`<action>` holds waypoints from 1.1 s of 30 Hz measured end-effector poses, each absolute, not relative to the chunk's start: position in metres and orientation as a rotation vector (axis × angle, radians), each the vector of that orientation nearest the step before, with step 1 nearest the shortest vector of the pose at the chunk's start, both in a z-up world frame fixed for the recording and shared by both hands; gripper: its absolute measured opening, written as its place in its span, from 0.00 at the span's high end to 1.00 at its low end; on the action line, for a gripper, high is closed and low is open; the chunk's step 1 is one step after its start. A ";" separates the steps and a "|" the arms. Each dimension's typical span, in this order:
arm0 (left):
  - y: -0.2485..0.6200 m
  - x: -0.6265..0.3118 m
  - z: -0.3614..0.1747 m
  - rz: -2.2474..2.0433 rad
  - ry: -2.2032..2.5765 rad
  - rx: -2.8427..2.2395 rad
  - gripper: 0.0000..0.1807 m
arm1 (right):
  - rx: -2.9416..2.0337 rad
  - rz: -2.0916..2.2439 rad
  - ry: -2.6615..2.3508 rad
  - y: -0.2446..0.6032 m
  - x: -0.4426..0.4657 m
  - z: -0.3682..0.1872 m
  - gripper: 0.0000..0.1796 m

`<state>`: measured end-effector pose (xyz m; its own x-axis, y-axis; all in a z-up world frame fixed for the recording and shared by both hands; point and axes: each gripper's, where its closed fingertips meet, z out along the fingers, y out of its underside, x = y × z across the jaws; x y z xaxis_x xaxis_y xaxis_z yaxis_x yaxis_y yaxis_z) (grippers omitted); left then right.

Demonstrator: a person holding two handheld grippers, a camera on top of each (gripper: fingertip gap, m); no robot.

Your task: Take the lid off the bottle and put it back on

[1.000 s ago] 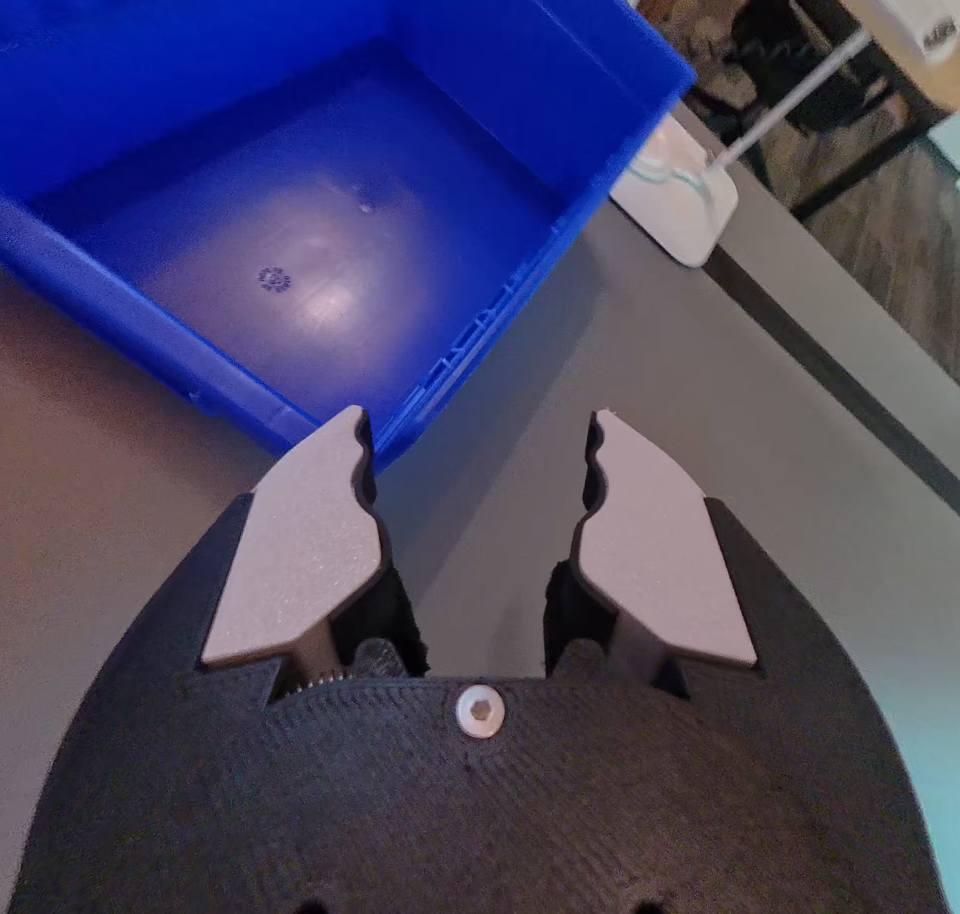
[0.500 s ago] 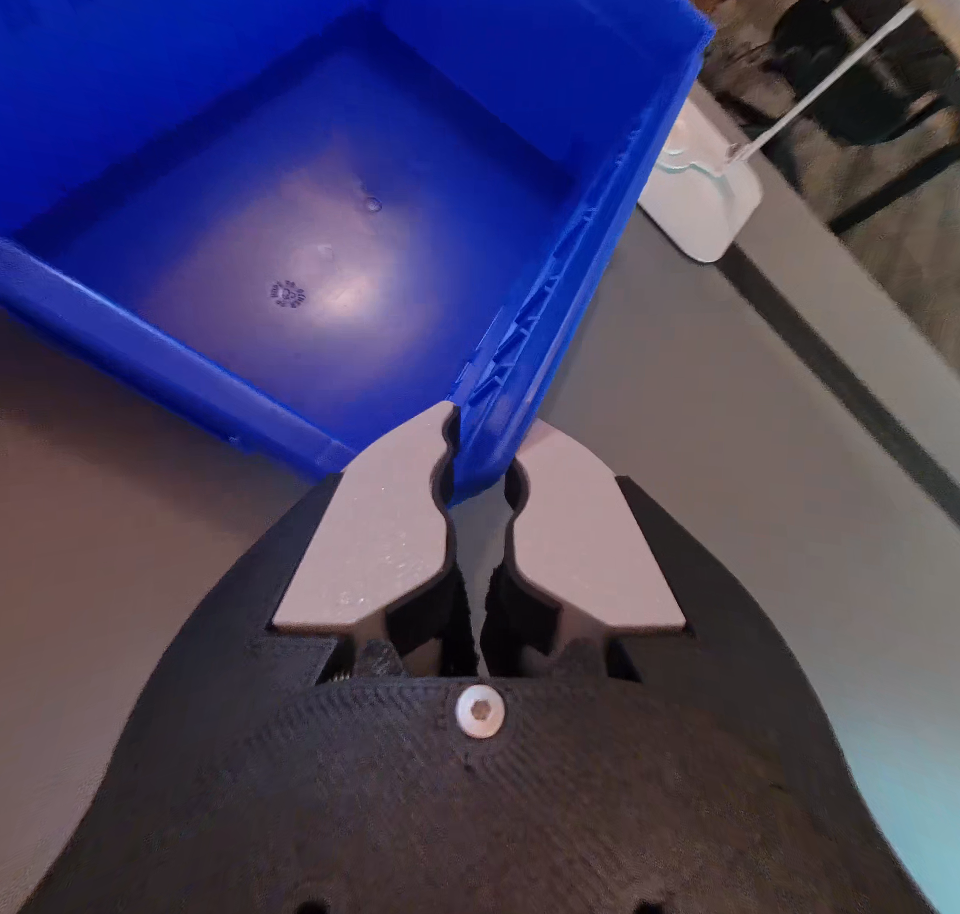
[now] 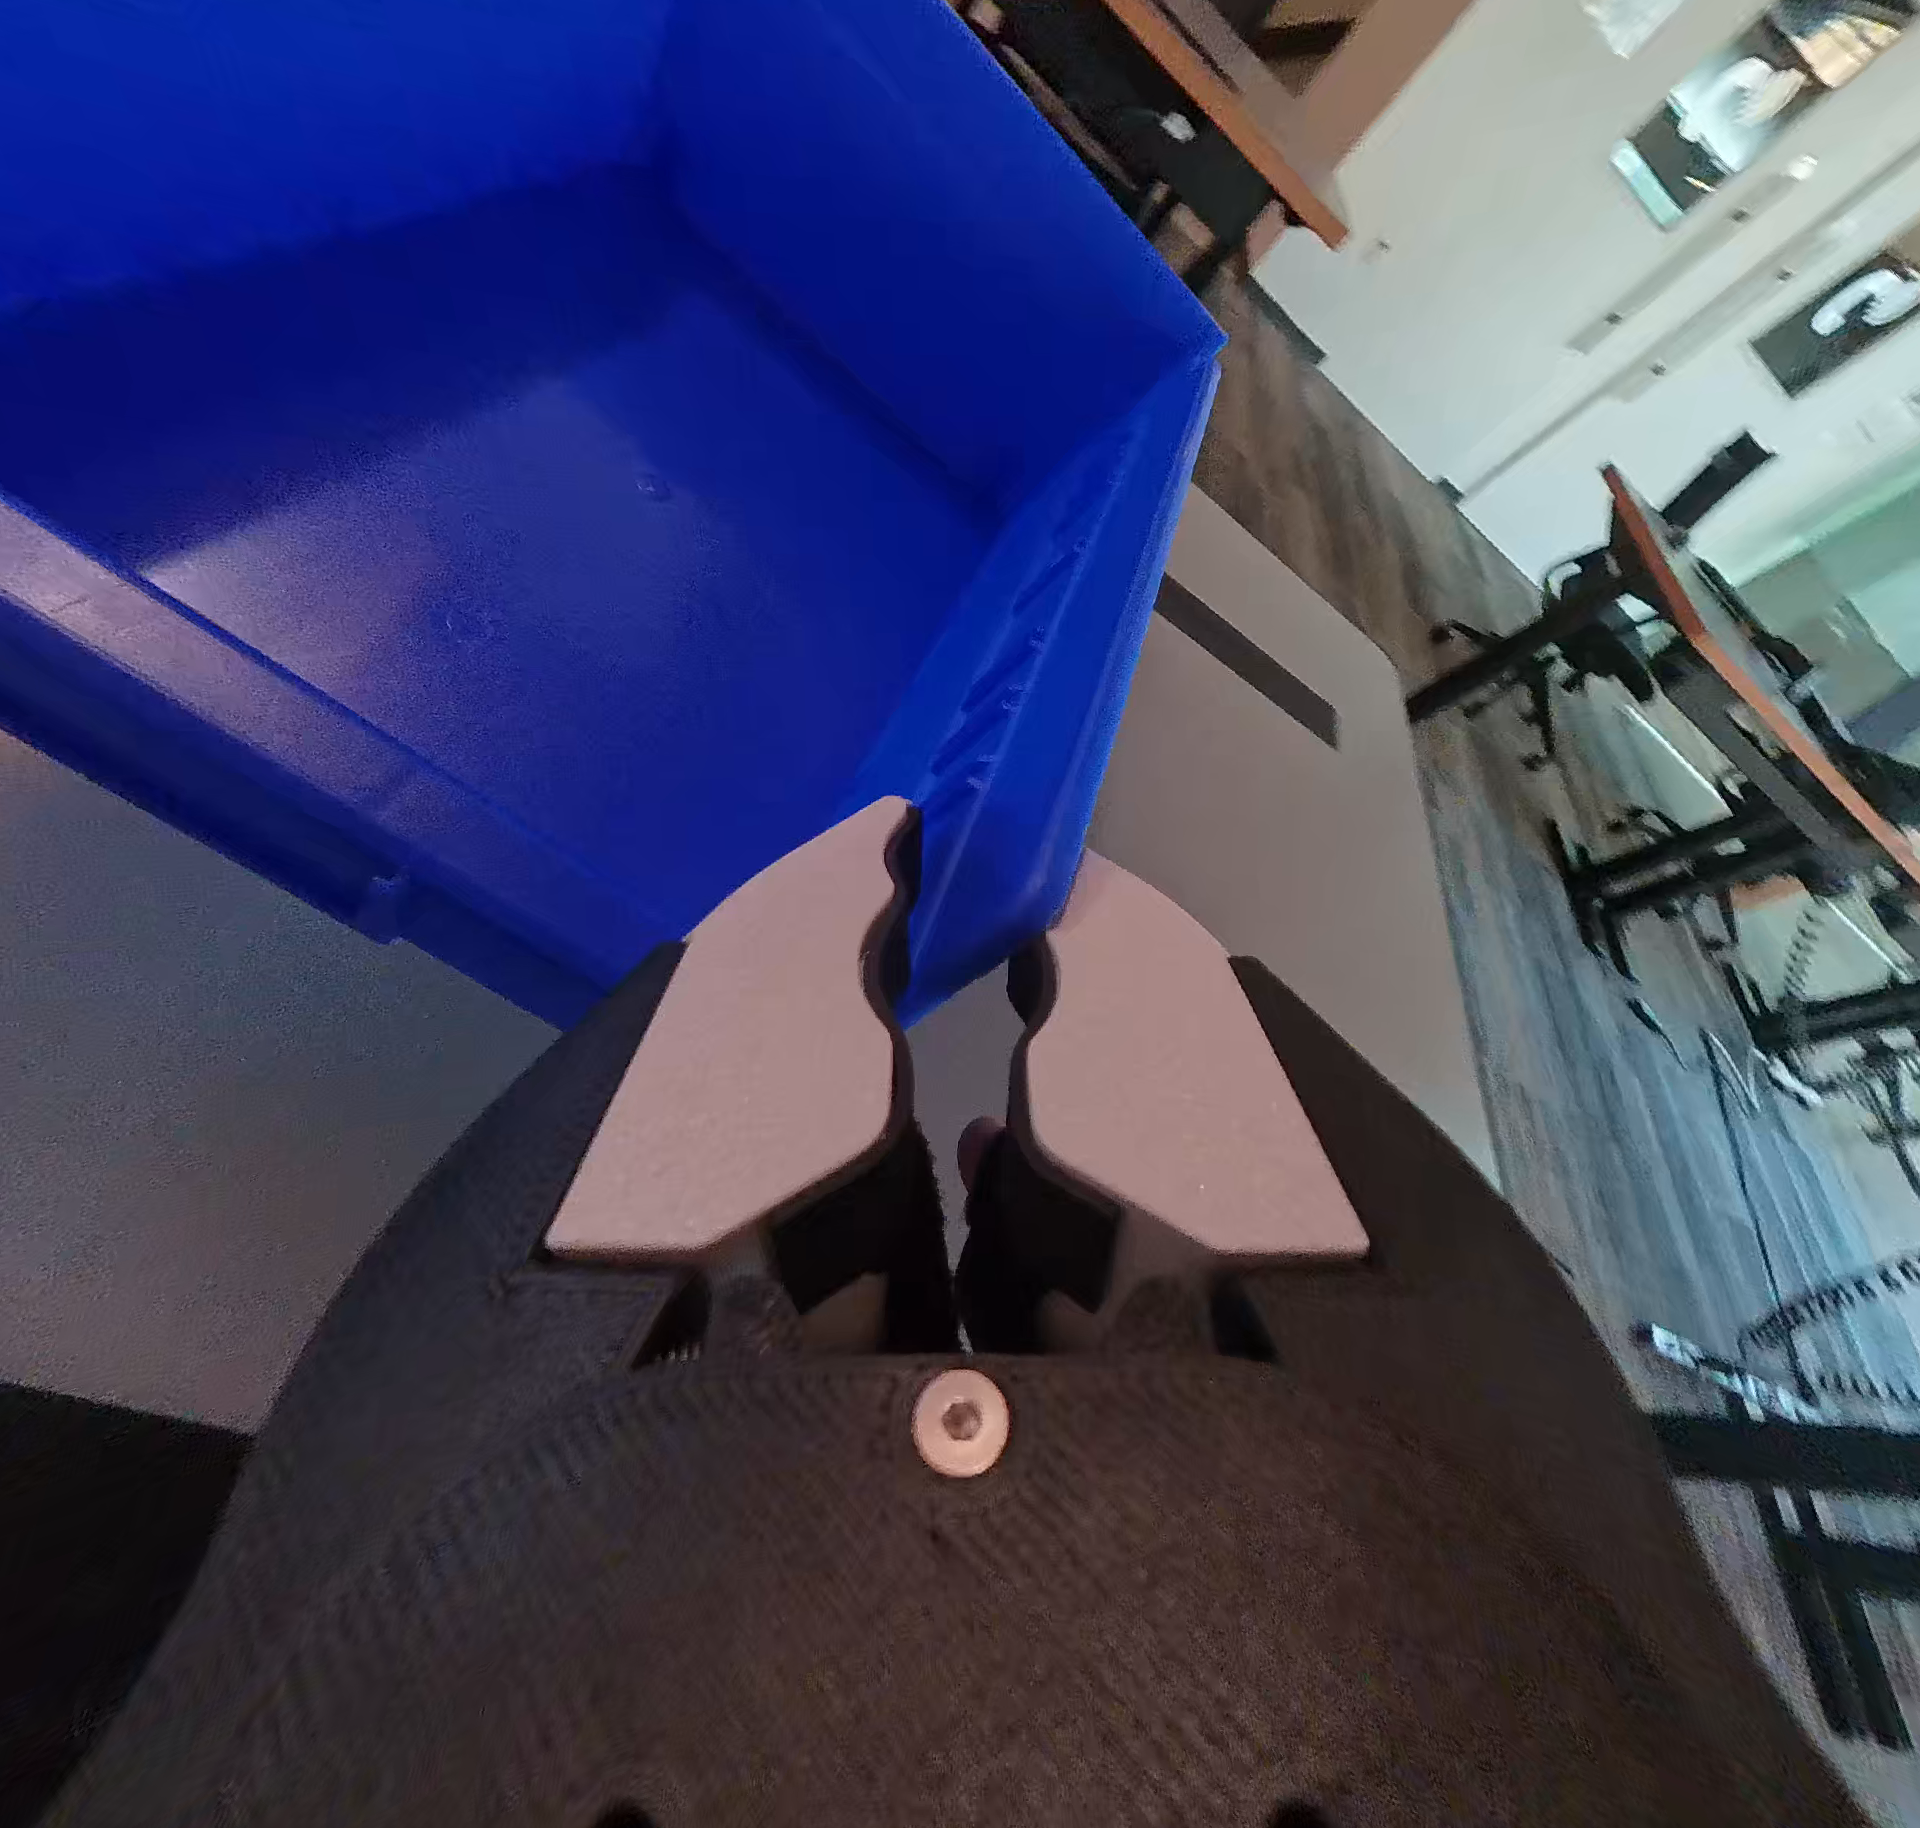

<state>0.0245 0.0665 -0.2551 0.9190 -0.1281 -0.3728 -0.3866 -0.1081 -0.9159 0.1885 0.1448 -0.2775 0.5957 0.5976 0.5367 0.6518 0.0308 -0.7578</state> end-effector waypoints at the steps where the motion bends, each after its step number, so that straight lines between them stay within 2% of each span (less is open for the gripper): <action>1: 0.076 0.040 -0.254 0.206 0.424 -1.669 0.90 | -1.649 -0.076 -1.024 0.149 0.206 -0.277 0.92; 9: 0.128 0.132 -0.276 0.156 0.528 -1.622 0.90 | -1.697 -0.159 -0.897 0.187 0.307 -0.304 0.92; 17: 0.134 0.168 -0.307 0.040 0.553 -1.651 0.86 | -1.713 -0.140 -0.837 0.197 0.345 -0.326 0.93; 18: 0.134 0.170 -0.313 0.007 0.569 -1.669 0.84 | -1.710 -0.145 -0.833 0.198 0.347 -0.327 0.93; 21: 0.128 0.174 -0.314 -0.054 0.616 -1.673 0.55 | -1.706 -0.120 -0.796 0.200 0.350 -0.328 0.92; 22: 0.125 0.171 -0.306 -0.052 0.609 -1.661 0.47 | -1.714 -0.122 -0.774 0.200 0.352 -0.326 0.87; 24: 0.113 0.160 -0.287 -0.062 0.590 -1.639 0.35 | -1.729 -0.148 -0.746 0.199 0.357 -0.322 0.66; 27: 0.075 0.123 -0.243 -0.064 0.463 -1.538 0.33 | -1.711 -0.211 -0.658 0.194 0.367 -0.296 0.32; 28: 0.059 0.101 -0.226 -0.034 0.388 -1.483 0.35 | -1.670 -0.212 -0.614 0.191 0.366 -0.280 0.28; 30: 0.023 0.044 -0.201 0.088 0.223 -1.390 0.38 | -1.536 -0.170 -0.538 0.180 0.352 -0.243 0.29; 32: -0.015 -0.024 -0.193 0.259 0.032 -1.346 0.43 | -1.393 -0.031 -0.499 0.162 0.319 -0.212 0.39; 33: -0.034 -0.058 -0.197 0.349 -0.064 -1.353 0.45 | -1.349 0.087 -0.531 0.152 0.293 -0.206 0.48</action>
